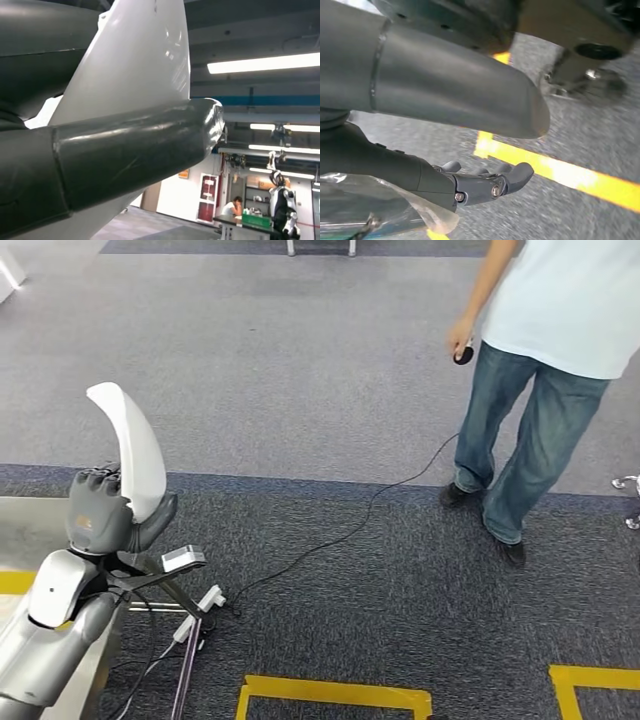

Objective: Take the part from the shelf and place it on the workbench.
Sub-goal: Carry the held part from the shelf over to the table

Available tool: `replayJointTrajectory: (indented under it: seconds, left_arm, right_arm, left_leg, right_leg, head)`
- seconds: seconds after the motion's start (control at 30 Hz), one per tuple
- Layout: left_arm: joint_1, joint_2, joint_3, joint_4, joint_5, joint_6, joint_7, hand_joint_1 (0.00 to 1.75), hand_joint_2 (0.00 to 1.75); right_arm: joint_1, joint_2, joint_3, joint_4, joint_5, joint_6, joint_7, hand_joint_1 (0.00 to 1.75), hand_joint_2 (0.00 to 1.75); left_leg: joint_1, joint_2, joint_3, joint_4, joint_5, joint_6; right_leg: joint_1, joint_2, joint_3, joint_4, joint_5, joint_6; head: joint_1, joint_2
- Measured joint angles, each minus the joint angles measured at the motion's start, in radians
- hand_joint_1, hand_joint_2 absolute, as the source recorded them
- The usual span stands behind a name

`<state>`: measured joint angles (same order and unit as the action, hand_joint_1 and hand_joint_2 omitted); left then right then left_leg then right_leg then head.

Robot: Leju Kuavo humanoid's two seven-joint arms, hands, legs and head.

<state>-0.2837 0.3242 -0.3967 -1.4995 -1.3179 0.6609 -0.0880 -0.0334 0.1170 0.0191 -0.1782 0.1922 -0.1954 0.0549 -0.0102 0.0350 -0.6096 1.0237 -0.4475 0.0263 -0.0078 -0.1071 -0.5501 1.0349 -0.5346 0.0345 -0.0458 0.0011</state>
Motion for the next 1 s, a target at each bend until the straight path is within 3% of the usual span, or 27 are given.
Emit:
replayJointTrajectory:
  seconds: [0.03, 0.1, 0.17, 0.2, 0.27, 0.3, 0.33, 0.4, 0.47, 0.53, 0.6, 0.67, 0.7, 0.73, 0.77, 0.83, 0.9, 0.93, 1.0]
  left_arm:
    - [-0.02, -0.006, -0.011, 0.015, 0.004, -0.002, -0.002, 1.75, 0.0]
    - [-0.054, -0.02, -0.029, 0.039, 0.009, -0.004, -0.005, 1.75, 0.0]
    - [-0.07, -0.032, -0.046, 0.061, 0.012, -0.004, -0.007, 1.75, 0.0]
    - [-0.075, -0.036, -0.054, 0.071, 0.014, -0.004, -0.007, 1.75, 0.0]
    - [-0.091, -0.044, -0.068, 0.089, 0.018, -0.004, -0.009, 1.75, 0.0]
    - [-0.103, -0.048, -0.076, 0.098, 0.02, -0.005, -0.009, 1.75, 0.0]
    - [-0.116, -0.051, -0.082, 0.106, 0.021, -0.006, -0.008, 1.75, 0.0]
    - [-0.135, -0.054, -0.092, 0.122, 0.022, -0.007, -0.008, 1.75, 0.0]
    - [-0.142, -0.056, -0.1, 0.132, 0.022, -0.007, -0.007, 1.75, 0.0]
    - [-0.15, -0.056, -0.107, 0.14, 0.022, -0.007, -0.007, 1.75, 0.0]
    - [-0.16, -0.056, -0.112, 0.146, 0.023, -0.007, -0.007, 1.75, 0.0]
    - [-0.162, -0.058, -0.118, 0.153, 0.023, -0.007, -0.007, 1.75, 0.0]
    - [-0.161, -0.059, -0.12, 0.157, 0.023, -0.007, -0.007, 1.75, 0.0]
    - [-0.161, -0.059, -0.122, 0.159, 0.023, -0.007, -0.007, 1.75, 0.0]
    - [-0.161, -0.058, -0.123, 0.161, 0.023, -0.007, -0.007, 1.75, 0.0]
    - [-0.166, -0.058, -0.124, 0.163, 0.023, -0.007, -0.006, 1.75, 0.0]
    - [-0.173, -0.059, -0.125, 0.164, 0.022, -0.007, -0.006, 1.75, 0.0]
    - [-0.175, -0.06, -0.126, 0.165, 0.021, -0.006, -0.006, 1.75, 0.0]
    - [-0.176, -0.06, -0.128, 0.167, 0.018, -0.005, -0.005, 1.75, 0.0]
  right_arm:
    - [-0.002, -0.001, 0.001, 0.0, 0.003, 0.011, 0.033, 0.0, 0.0]
    - [-0.003, -0.003, 0.001, 0.0, 0.009, 0.023, 0.07, 0.0, 0.0]
    - [0.0, -0.005, 0.003, 0.0, 0.018, 0.033, 0.105, 0.0, 0.0]
    - [0.001, -0.007, 0.006, 0.0, 0.026, 0.038, 0.127, 0.0, 0.0]
    - [0.001, -0.012, 0.015, 0.0, 0.043, 0.045, 0.167, 0.0, 0.0]
    - [0.0, -0.015, 0.02, 0.001, 0.05, 0.047, 0.181, 0.0, 0.0]
    - [0.0, -0.017, 0.025, 0.001, 0.058, 0.049, 0.191, 0.0, 0.0]
    - [-0.001, -0.018, 0.035, 0.001, 0.069, 0.053, 0.202, 0.0, 0.0]
    - [-0.001, -0.019, 0.043, 0.002, 0.074, 0.055, 0.205, 0.0, 0.0]
    - [-0.002, -0.02, 0.049, 0.002, 0.076, 0.056, 0.205, 0.0, 0.0]
    - [0.0, -0.021, 0.052, 0.002, 0.078, 0.056, 0.205, 0.0, 0.0]
    - [0.002, -0.021, 0.052, 0.002, 0.078, 0.057, 0.205, 0.0, 0.0]
    - [0.003, -0.021, 0.053, 0.002, 0.078, 0.058, 0.206, 0.0, 0.0]
    - [0.003, -0.021, 0.053, 0.002, 0.079, 0.058, 0.206, 0.0, 0.0]
    - [0.002, -0.021, 0.054, 0.002, 0.079, 0.058, 0.205, 0.0, 0.0]
    - [0.001, -0.021, 0.056, 0.002, 0.079, 0.058, 0.205, 0.0, 0.0]
    - [0.001, -0.02, 0.057, 0.002, 0.08, 0.057, 0.204, 0.0, 0.0]
    - [0.001, -0.02, 0.058, 0.002, 0.08, 0.057, 0.204, 0.0, 0.0]
    - [0.001, -0.02, 0.058, 0.002, 0.08, 0.055, 0.201, 0.0, 0.0]
  left_leg:
    - [0.004, -0.012, 0.002, -0.004, 0.003, 0.006]
    - [0.009, -0.034, 0.003, -0.007, 0.004, 0.013]
    - [0.008, -0.06, 0.003, -0.005, 0.003, 0.015]
    - [0.008, -0.074, 0.004, -0.005, 0.003, 0.015]
    - [0.011, -0.101, 0.005, -0.001, 0.0, 0.011]
    - [0.012, -0.114, 0.004, 0.001, -0.002, 0.008]
    - [0.013, -0.126, 0.001, 0.006, -0.005, 0.003]
    - [0.016, -0.147, -0.005, 0.01, -0.005, -0.009]
    - [0.019, -0.161, -0.008, 0.008, -0.003, -0.019]
    - [0.016, -0.12, -0.021, 0.037, -0.022, -0.028]
    - [0.013, -0.061, -0.072, 0.145, -0.076, -0.036]
    - [0.016, -0.045, -0.132, 0.269, -0.119, -0.041]
    - [0.017, -0.043, -0.144, 0.291, -0.116, -0.041]
    - [0.017, -0.041, -0.135, 0.27, -0.092, -0.039]
    - [0.015, -0.033, -0.108, 0.214, -0.055, -0.034]
    - [0.001, 0.024, -0.04, 0.079, 0.001, -0.017]
    - [-0.017, 0.071, -0.011, 0.012, 0.009, -0.001]
    - [-0.022, 0.068, -0.011, 0.006, 0.006, 0.002]
    - [-0.017, 0.036, -0.007, -0.006, 0.009, 0.008]
  right_leg:
    - [-0.001, 0.03, -0.016, 0.033, -0.019, 0.004]
    - [-0.004, 0.089, -0.082, 0.154, -0.072, 0.008]
    - [-0.004, 0.104, -0.148, 0.258, -0.096, 0.01]
    - [-0.004, 0.106, -0.16, 0.263, -0.081, 0.01]
    - [-0.006, 0.116, -0.13, 0.163, -0.003, 0.009]
    - [-0.008, 0.136, -0.103, 0.097, 0.028, 0.008]
    - [-0.011, 0.157, -0.077, 0.041, 0.048, 0.008]
    - [-0.012, 0.18, -0.051, -0.001, 0.05, 0.003]
    - [-0.01, 0.162, -0.043, -0.007, 0.052, -0.008]
    - [-0.013, 0.139, -0.036, -0.013, 0.053, -0.021]
    - [-0.012, 0.114, -0.03, -0.016, 0.049, -0.031]
    - [-0.01, 0.087, -0.026, -0.016, 0.043, -0.035]
    - [-0.01, 0.074, -0.023, -0.016, 0.04, -0.035]
    - [-0.008, 0.061, -0.018, -0.016, 0.037, -0.035]
    - [-0.007, 0.049, -0.012, -0.016, 0.033, -0.034]
    - [-0.002, 0.025, 0.0, -0.017, 0.025, -0.031]
    - [0.003, 0.001, 0.005, -0.019, 0.019, -0.023]
    - [0.005, -0.014, 0.007, -0.021, 0.017, -0.019]
    - [0.006, -0.033, 0.013, -0.023, 0.009, -0.008]
  head:
    - [0.003, 0.0]
    - [0.008, 0.0]
    - [0.009, 0.0]
    - [0.009, 0.0]
    - [0.009, 0.0]
    - [0.009, 0.0]
    - [0.009, 0.0]
    - [0.01, 0.0]
    - [0.011, 0.0]
    - [0.006, 0.0]
    - [-0.001, 0.0]
    - [-0.003, 0.0]
    - [-0.003, 0.0]
    - [-0.003, 0.0]
    - [-0.003, 0.0]
    - [-0.003, 0.0]
    - [-0.003, 0.0]
    - [-0.004, 0.0]
    - [-0.004, 0.0]
